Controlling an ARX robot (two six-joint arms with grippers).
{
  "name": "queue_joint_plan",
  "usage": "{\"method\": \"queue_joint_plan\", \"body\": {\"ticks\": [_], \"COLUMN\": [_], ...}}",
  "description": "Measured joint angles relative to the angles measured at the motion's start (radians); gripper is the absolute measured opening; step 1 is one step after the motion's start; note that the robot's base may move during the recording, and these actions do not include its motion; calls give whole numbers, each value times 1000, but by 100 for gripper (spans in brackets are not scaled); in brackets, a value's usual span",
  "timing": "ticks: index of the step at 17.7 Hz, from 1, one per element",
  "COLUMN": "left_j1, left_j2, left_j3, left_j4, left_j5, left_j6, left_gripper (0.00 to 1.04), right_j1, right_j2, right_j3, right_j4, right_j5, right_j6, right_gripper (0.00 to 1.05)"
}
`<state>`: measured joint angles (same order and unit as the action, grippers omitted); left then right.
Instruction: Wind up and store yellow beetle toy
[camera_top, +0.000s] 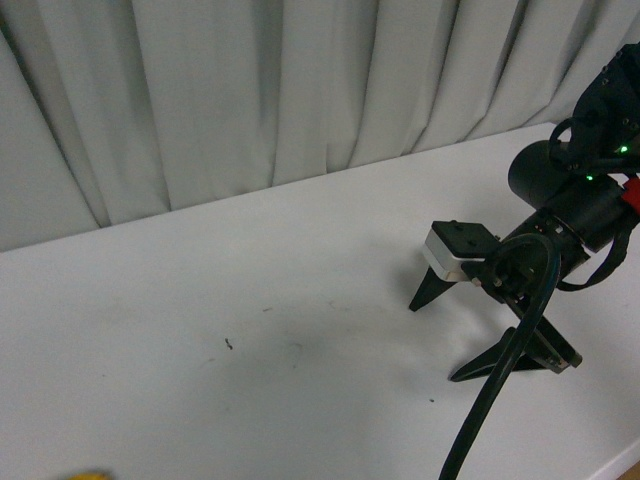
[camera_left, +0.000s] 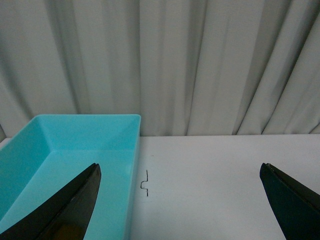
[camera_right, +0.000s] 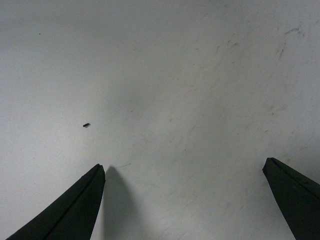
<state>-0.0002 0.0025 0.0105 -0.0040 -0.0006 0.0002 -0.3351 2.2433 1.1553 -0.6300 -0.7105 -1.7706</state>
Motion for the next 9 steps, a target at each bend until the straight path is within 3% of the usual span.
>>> {"method": "queue_joint_plan", "body": {"ticks": [5, 9], "left_j1": [0, 0], "left_j2": [0, 0], "left_j3": [0, 0], "left_j4": [0, 0], "left_j5": [0, 0], "left_j6": [0, 0], "left_gripper": [98, 98], "right_j1": [18, 49], "right_j2": [-46, -248], "right_j3": [-19, 2], "right_j4": [32, 5], "right_j5": [-7, -116], "right_j6": [17, 22], "right_gripper": [98, 98]}}
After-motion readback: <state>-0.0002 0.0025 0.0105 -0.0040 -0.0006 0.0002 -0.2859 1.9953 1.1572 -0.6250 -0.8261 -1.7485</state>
